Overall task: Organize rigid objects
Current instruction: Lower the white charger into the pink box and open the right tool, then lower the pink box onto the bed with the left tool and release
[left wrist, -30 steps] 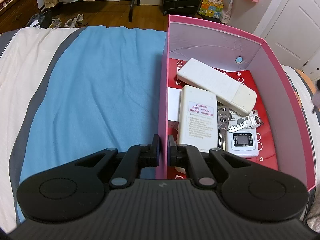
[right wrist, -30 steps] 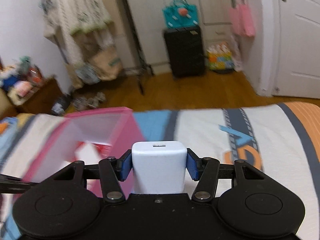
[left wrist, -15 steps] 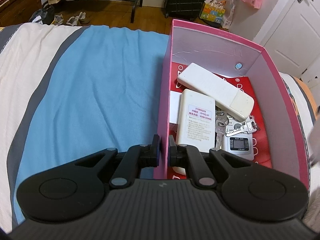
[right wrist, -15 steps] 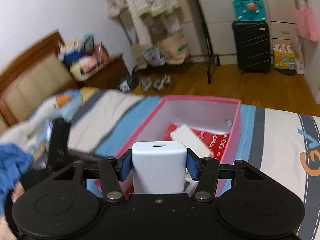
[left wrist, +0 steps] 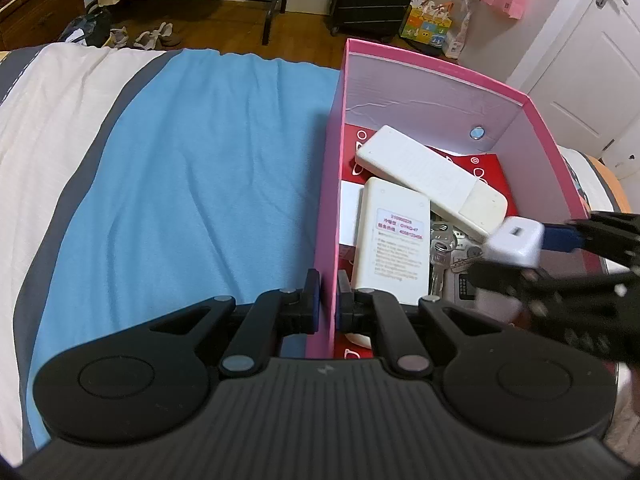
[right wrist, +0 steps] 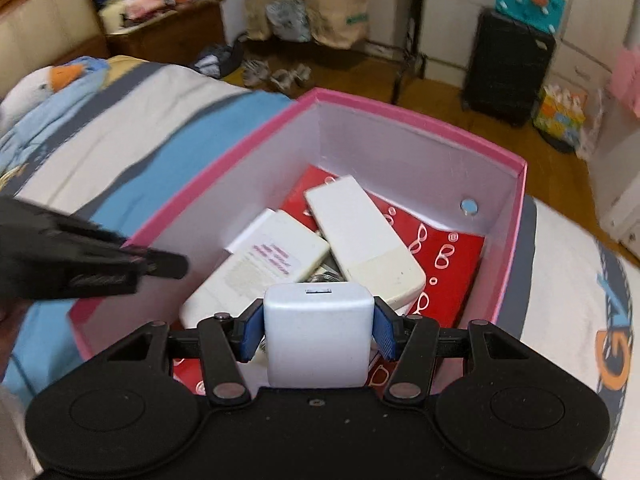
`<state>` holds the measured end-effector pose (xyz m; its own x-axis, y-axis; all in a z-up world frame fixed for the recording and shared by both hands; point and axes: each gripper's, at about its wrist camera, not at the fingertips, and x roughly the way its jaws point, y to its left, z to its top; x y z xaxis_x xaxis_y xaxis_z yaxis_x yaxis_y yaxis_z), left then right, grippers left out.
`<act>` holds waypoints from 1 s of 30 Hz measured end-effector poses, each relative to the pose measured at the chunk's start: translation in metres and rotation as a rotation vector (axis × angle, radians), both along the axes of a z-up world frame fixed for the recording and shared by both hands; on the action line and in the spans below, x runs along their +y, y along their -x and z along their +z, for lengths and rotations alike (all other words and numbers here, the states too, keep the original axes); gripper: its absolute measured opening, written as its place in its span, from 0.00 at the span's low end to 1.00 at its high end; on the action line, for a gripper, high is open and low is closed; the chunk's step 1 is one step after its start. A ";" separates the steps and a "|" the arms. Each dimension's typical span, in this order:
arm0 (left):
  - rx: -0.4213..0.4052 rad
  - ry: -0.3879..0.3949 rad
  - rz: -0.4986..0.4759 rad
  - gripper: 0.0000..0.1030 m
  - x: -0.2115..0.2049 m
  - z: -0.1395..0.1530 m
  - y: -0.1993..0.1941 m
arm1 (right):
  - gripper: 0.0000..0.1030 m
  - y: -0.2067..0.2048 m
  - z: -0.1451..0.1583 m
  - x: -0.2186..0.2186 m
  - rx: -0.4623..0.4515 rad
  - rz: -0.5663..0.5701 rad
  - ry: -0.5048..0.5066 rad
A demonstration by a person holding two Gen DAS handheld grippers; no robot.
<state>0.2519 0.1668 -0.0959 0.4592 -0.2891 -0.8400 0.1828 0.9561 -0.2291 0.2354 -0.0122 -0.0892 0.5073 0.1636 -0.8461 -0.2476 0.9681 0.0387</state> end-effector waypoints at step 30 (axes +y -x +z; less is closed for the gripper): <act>-0.135 -0.191 0.044 0.11 -0.034 0.063 0.072 | 0.59 0.164 0.109 -0.092 -0.455 -0.136 -0.127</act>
